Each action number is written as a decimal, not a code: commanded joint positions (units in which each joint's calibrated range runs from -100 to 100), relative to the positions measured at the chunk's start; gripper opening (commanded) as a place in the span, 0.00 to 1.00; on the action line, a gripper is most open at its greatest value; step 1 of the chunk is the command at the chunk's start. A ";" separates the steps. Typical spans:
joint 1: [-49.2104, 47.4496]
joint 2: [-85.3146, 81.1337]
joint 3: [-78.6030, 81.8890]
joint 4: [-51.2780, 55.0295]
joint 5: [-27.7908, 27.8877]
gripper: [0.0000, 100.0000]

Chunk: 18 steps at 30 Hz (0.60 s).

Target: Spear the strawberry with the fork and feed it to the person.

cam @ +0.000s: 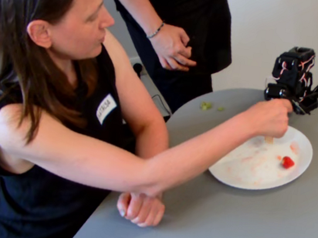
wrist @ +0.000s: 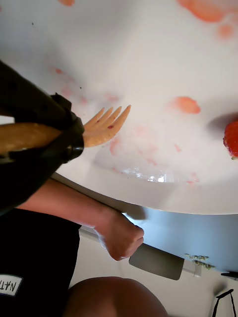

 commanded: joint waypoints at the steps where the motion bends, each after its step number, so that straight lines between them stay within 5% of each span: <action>1: -6.33 -0.67 -0.36 0.14 -0.44 0.01; 18: -6.33 -0.67 -0.36 -0.82 0.03 0.01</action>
